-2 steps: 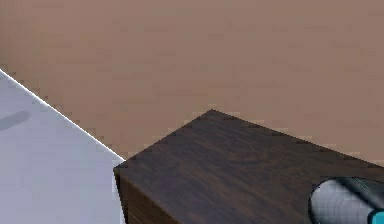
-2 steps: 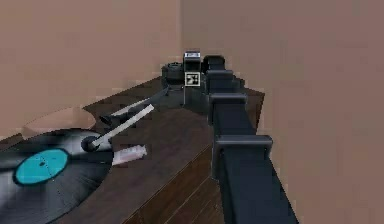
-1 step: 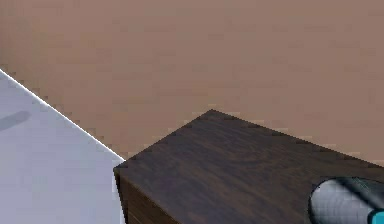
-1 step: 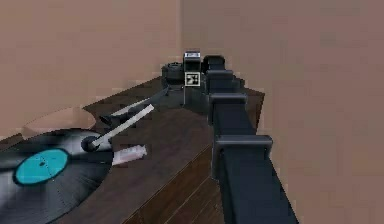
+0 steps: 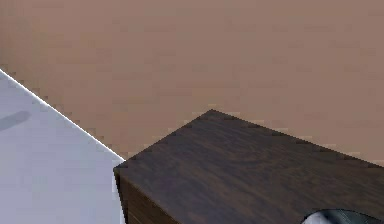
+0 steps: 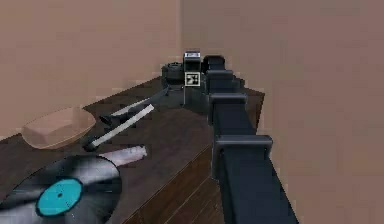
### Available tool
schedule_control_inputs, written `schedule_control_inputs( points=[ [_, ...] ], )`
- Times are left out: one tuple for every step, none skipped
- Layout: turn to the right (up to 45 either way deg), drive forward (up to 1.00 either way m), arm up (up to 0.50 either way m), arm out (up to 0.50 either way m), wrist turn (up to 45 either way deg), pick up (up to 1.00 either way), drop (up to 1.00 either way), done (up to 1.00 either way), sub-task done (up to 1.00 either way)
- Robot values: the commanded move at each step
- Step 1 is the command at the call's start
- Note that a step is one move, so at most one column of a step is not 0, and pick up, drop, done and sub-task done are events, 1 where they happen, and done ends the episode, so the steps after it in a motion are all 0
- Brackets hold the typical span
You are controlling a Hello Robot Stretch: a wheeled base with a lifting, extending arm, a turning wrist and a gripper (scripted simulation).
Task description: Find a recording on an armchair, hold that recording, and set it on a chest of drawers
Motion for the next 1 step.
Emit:
schedule_control_inputs(
  points=[
    [0.0,0.0,0.0,-0.1,0.0,0.0,0.0,0.0,0.0]
  ],
)
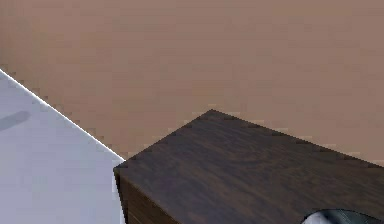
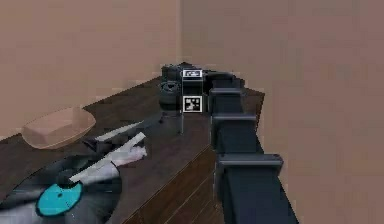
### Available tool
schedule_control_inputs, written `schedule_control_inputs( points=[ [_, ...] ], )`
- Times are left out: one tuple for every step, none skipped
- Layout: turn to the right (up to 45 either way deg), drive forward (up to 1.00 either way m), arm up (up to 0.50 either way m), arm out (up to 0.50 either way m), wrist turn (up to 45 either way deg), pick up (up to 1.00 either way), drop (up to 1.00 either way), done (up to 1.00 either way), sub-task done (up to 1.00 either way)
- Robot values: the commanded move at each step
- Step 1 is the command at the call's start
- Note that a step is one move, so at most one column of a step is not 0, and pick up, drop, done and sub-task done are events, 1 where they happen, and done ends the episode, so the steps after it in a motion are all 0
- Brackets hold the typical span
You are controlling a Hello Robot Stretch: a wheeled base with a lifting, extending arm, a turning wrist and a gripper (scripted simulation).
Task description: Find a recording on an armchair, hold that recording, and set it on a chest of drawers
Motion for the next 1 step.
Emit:
schedule_control_inputs(
  points=[
    [0.0,0.0,0.0,0.0,0.0,0.0,0.0,1.0,0.0]
  ],
)
